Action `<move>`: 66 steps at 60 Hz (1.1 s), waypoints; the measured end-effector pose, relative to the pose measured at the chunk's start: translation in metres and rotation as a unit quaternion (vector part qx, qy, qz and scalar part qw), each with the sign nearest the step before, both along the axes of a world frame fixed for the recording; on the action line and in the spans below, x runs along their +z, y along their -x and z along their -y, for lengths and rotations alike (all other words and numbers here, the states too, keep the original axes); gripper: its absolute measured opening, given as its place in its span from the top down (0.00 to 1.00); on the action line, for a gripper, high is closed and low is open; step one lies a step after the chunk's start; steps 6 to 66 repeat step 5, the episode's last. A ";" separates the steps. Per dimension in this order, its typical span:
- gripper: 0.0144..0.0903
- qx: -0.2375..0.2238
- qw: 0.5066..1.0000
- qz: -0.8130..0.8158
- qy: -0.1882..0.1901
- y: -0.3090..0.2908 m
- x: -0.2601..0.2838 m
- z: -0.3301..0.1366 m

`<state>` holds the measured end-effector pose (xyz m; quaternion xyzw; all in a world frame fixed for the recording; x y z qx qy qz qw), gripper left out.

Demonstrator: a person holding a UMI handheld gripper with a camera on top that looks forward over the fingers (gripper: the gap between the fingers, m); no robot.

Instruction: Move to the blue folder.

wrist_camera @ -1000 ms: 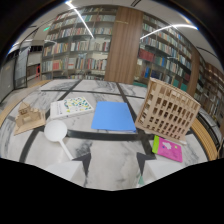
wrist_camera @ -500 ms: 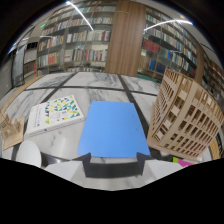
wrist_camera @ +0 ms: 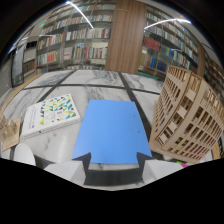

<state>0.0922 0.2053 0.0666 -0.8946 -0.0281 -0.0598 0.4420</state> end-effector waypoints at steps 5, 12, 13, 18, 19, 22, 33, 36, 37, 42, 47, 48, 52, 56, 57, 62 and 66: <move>0.06 0.002 1.000 0.005 0.005 0.001 -0.002 0.002; 0.06 0.002 1.000 0.005 0.005 0.001 -0.002 0.002; 0.06 0.002 1.000 0.005 0.005 0.001 -0.002 0.002; 0.06 0.002 1.000 0.005 0.005 0.001 -0.002 0.002; 0.06 0.002 1.000 0.005 0.005 0.001 -0.002 0.002; 0.06 0.002 1.000 0.005 0.005 0.001 -0.002 0.002; 0.06 0.002 1.000 0.005 0.005 0.001 -0.002 0.002; 0.06 0.002 1.000 0.005 0.005 0.001 -0.002 0.002; 0.06 0.002 1.000 0.005 0.005 0.001 -0.002 0.002; 0.06 0.002 1.000 0.005 0.005 0.001 -0.002 0.002; 0.06 0.002 1.000 0.005 0.005 0.001 -0.002 0.002; 0.06 0.002 1.000 0.005 0.005 0.001 -0.002 0.002; 0.06 0.002 1.000 0.005 0.005 0.001 -0.002 0.002; 0.06 0.002 1.000 0.005 0.005 0.001 -0.002 0.002; 0.06 0.002 1.000 0.005 0.005 0.001 -0.002 0.002; 0.06 0.002 1.000 0.005 0.005 0.001 -0.002 0.002; 0.06 0.002 1.000 0.005 0.005 0.001 -0.002 0.002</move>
